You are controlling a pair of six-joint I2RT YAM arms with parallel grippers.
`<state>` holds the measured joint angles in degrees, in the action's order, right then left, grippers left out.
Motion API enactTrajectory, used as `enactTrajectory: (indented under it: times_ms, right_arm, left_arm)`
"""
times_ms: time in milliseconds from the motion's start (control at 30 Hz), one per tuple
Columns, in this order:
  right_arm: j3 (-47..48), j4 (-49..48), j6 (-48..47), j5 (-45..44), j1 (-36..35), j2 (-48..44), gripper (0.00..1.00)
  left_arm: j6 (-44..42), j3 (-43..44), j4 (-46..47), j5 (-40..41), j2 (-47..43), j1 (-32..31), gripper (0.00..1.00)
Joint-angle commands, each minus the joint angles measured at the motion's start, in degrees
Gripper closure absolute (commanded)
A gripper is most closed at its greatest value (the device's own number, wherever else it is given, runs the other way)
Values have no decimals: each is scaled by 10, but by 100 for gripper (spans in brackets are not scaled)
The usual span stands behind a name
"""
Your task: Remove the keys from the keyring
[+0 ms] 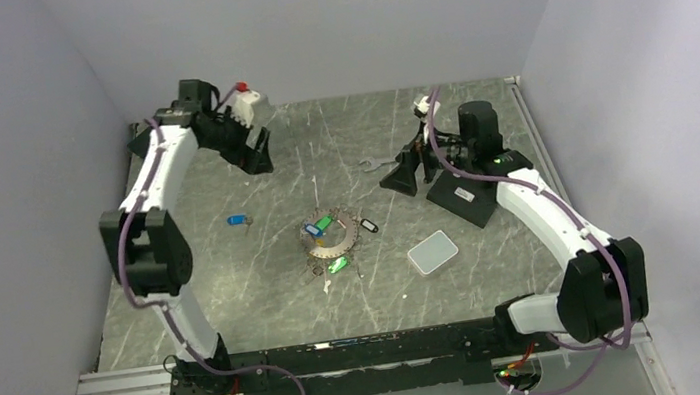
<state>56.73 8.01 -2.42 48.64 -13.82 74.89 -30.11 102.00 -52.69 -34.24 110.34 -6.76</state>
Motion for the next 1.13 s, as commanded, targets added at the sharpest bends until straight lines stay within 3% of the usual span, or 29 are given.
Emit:
enactTrajectory:
  times_ms: [0, 200, 533, 733, 1100]
  right_arm:
    - [47, 36, -27, -27, 27, -43, 0]
    - [65, 106, -50, -46, 120, -40, 0]
    - [-26, 106, -83, -56, 279, -4, 0]
    - [-42, 109, -102, -50, 289, 28, 0]
    - [-50, 102, -93, -27, 289, 39, 0]
  left_arm:
    - [59, -23, 19, 16, -100, 40, 1]
    - [101, -72, 1, -45, -167, 139, 1]
    - [153, -265, 79, -3, -252, 204, 1]
    - [190, -323, 126, -6, -267, 204, 1]
    - [224, -347, 159, -9, -269, 204, 1]
